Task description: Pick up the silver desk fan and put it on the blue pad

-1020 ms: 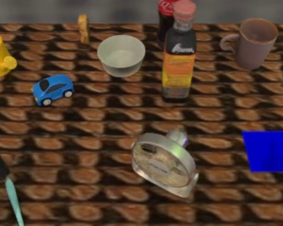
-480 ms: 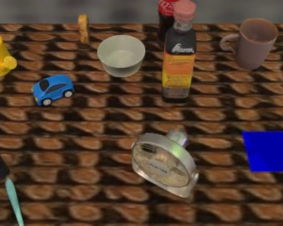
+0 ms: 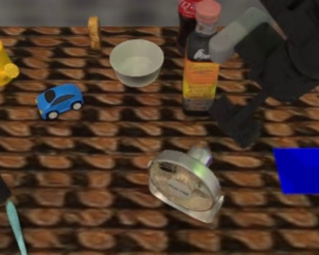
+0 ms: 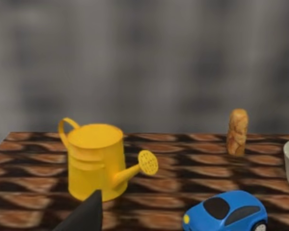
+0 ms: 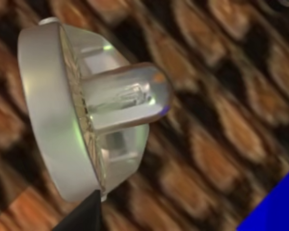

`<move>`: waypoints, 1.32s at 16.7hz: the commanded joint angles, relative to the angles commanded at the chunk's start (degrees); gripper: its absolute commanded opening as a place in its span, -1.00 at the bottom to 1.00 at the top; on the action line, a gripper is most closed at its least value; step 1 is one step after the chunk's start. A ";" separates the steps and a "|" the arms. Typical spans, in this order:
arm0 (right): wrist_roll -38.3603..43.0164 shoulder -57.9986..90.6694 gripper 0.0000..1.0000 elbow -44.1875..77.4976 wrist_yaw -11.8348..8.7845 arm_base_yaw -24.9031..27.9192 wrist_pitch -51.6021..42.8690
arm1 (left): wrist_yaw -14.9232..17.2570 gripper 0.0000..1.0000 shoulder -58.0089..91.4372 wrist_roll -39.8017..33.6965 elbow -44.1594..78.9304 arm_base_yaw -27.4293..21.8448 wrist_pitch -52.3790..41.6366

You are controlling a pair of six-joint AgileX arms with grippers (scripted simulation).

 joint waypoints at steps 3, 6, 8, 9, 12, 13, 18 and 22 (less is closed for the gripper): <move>-1.27 13.56 1.00 12.53 0.01 5.30 -9.29 | 0.00 1.00 0.00 0.00 0.00 0.00 0.00; -2.21 23.06 1.00 21.06 -0.01 9.14 -16.32 | 0.00 1.00 0.00 0.00 0.00 0.00 0.00; -2.58 26.73 1.00 24.29 -0.02 10.70 -19.27 | 0.00 1.00 0.00 0.00 0.00 0.00 0.00; -2.68 27.72 1.00 25.14 -0.03 11.14 -20.10 | 0.00 1.00 0.00 0.00 0.00 0.00 0.00; -2.73 28.15 1.00 25.52 -0.03 11.33 -20.48 | 0.00 1.00 0.00 0.00 0.00 0.00 0.00; -2.73 28.15 1.00 25.52 -0.03 11.33 -20.48 | 0.00 1.00 0.00 0.00 0.00 0.00 0.00; -2.77 27.93 1.00 21.13 -0.03 11.26 -16.23 | 0.00 1.00 0.00 0.00 0.00 0.00 0.00; -2.65 27.92 1.00 14.38 -0.03 11.40 -9.52 | 0.00 1.00 0.00 0.00 0.00 0.00 0.00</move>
